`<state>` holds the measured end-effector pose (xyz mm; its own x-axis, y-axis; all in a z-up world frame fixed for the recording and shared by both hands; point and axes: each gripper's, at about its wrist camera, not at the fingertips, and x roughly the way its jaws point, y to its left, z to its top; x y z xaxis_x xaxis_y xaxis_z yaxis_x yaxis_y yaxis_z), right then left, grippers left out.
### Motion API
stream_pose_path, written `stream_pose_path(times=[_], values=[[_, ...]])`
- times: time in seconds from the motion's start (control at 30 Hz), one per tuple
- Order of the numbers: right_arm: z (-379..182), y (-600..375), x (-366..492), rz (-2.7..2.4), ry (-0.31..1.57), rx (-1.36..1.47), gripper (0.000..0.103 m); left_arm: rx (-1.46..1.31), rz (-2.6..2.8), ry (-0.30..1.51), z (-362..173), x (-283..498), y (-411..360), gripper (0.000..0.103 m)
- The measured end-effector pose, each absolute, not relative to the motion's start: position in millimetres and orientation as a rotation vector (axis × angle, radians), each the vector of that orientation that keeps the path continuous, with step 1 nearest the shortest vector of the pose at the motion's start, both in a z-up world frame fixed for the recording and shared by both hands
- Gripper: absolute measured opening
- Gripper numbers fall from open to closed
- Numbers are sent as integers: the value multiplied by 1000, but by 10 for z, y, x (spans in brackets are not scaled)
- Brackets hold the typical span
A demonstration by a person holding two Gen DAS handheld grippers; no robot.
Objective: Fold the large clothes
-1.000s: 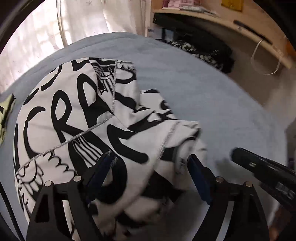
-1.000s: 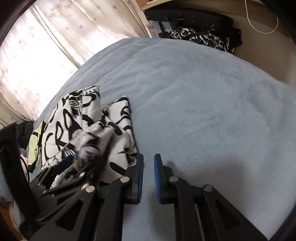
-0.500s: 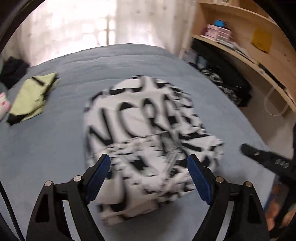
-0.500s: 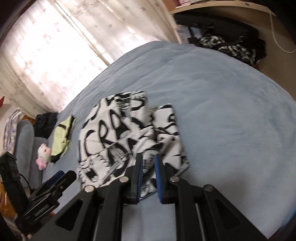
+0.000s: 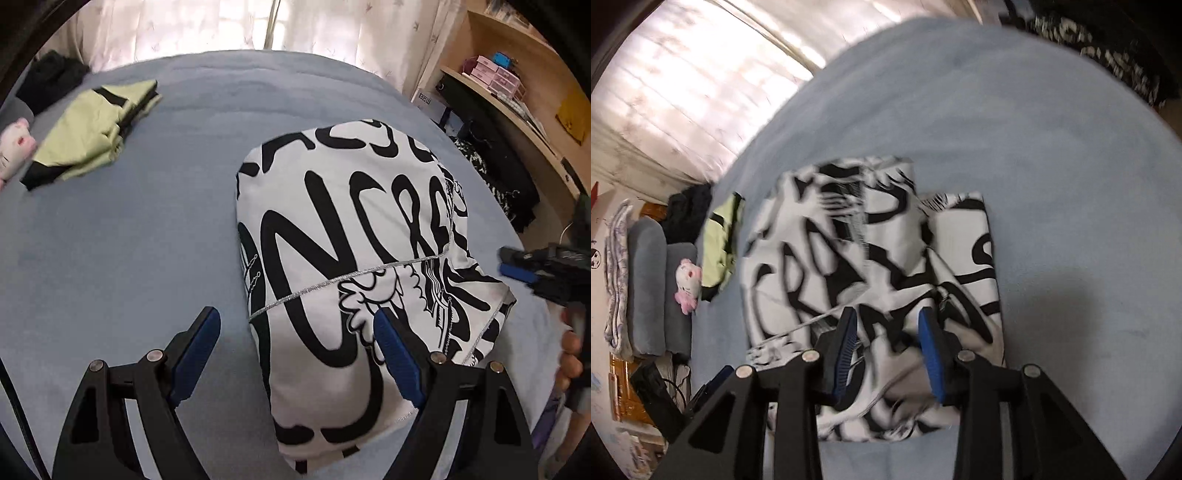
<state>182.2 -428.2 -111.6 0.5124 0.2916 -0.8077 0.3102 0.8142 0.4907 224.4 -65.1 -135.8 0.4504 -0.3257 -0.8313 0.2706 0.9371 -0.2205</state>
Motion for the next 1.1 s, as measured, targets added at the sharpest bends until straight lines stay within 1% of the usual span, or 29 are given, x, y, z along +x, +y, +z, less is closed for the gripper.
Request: stream_pose_path(times=[0.13, 0.27, 0.33, 0.43, 0.53, 0.67, 0.7, 0.77, 0.8, 0.87, 0.97, 1.1], values=[[-1403, -4375, 1969, 8, 1125, 675, 35, -102, -392, 1062, -1517, 2395, -621, 84], [-1597, -4411, 2077, 66, 1161, 716, 35, -205, -447, 1084, -1657, 2534, -555, 84], [-1678, -4427, 2143, 92, 1181, 737, 35, -249, -473, 1091, -1735, 2587, -526, 85], [-1780, -4440, 2212, 134, 1194, 765, 35, -313, -507, 1107, -1858, 2630, -506, 86], [-1839, -4417, 2227, 160, 1203, 758, 39, -354, -526, 1131, -1982, 2685, -518, 87], [-1820, -4312, 2219, 152, 1175, 698, 39, -379, -529, 1135, -2056, 2721, -563, 90], [-1795, -4256, 2207, 144, 1162, 655, 36, -375, -525, 1135, -2060, 2727, -587, 92], [-1748, -4145, 2144, 121, 1128, 576, 24, -366, -517, 1137, -2052, 2745, -636, 92], [-1738, -4144, 2120, 116, 1116, 570, 21, -363, -513, 1139, -2053, 2746, -642, 92], [-1674, -4134, 2018, 97, 1073, 590, 13, -355, -503, 1141, -2034, 2740, -671, 92], [-1493, -4113, 1802, 75, 987, 581, 8, -321, -489, 1137, -1980, 2728, -770, 91], [-1217, -4171, 1448, 33, 881, 575, 5, -231, -478, 1111, -1848, 2661, -968, 91]])
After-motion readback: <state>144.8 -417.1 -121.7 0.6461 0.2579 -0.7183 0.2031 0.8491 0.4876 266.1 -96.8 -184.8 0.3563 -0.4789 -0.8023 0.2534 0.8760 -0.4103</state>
